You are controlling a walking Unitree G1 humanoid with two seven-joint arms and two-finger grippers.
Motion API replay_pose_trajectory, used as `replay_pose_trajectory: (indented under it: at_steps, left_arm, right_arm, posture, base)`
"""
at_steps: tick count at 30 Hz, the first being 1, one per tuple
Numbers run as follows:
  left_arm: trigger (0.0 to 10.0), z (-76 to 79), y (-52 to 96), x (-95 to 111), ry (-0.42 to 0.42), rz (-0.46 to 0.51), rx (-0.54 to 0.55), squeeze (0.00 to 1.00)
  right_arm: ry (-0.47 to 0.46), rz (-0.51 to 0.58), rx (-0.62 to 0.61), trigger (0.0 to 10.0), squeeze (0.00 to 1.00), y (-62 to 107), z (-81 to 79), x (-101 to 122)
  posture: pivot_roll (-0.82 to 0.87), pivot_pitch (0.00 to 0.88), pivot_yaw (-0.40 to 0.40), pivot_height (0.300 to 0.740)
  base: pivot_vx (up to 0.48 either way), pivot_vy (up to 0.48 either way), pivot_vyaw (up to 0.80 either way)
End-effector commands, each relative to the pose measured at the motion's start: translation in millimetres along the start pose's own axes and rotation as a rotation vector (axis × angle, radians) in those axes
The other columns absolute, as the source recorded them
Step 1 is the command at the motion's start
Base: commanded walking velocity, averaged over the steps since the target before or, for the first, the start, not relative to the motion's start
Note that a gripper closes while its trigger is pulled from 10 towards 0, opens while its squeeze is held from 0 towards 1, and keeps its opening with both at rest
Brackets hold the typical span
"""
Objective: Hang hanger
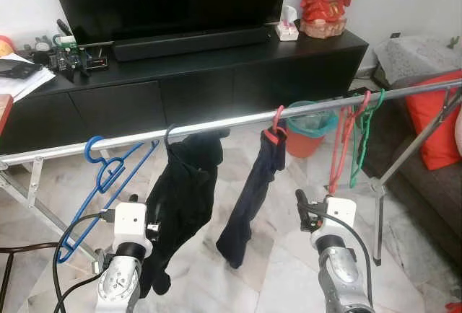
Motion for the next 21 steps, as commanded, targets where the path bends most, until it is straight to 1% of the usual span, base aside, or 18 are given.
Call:
replay_pose_trajectory:
  at_steps: [1,4,10,13,21]
  left_arm:
    - [10.0,0.2,-3.2,8.1,0.007,0.021,-0.005,0.0]
    - [10.0,-1.6,-4.7,9.8,-0.003,0.027,0.001,0.0]
    - [10.0,0.1,-5.2,10.0,-0.023,0.022,-0.009,0.0]
    - [10.0,4.5,-6.1,14.6,-0.029,0.037,-0.022,0.0]
    - [10.0,4.5,-7.2,16.9,-0.021,0.044,-0.02,0.0]
  right_arm:
    - [0.003,-0.017,-0.001,10.0,0.0,-1.2,-1.0,-2.0]
    - [0.002,-0.022,0.0,10.0,0.0,-1.4,-1.7,-2.8]
    - [-0.006,-0.026,-0.002,10.0,0.0,-1.9,-2.4,-3.3]
    - [-0.012,-0.025,-0.009,10.0,0.0,-2.4,-0.1,-2.9]
    - [-0.009,-0.029,-0.005,10.0,0.0,-2.4,-0.8,-3.5]
  posture:
    - [-0.01,0.0,-0.028,0.74]
    - [-0.01,0.0,-0.027,0.74]
    - [-0.01,0.0,-0.026,0.74]
    - [-0.01,0.0,-0.027,0.74]
    - [-0.01,0.0,-0.03,0.74]
  base:
    - [0.0,0.0,0.0]
    - [0.0,0.0,0.0]
    - [0.0,0.0,0.0]
    - [0.0,-0.355,0.0]
    - [0.0,-0.405,0.0]
Point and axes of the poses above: a point about 5 cm out from each wrist's last joint towards the gripper, its own y axis pointing back from the gripper into the wrist, its own x axis along the axis of the wrist's last joint, z = x × y, the point moved 4 cm from there along -y, pointing out of the wrist towards the gripper, and after that the axes turned 5 degrees about -y, right-handed, at the moved point
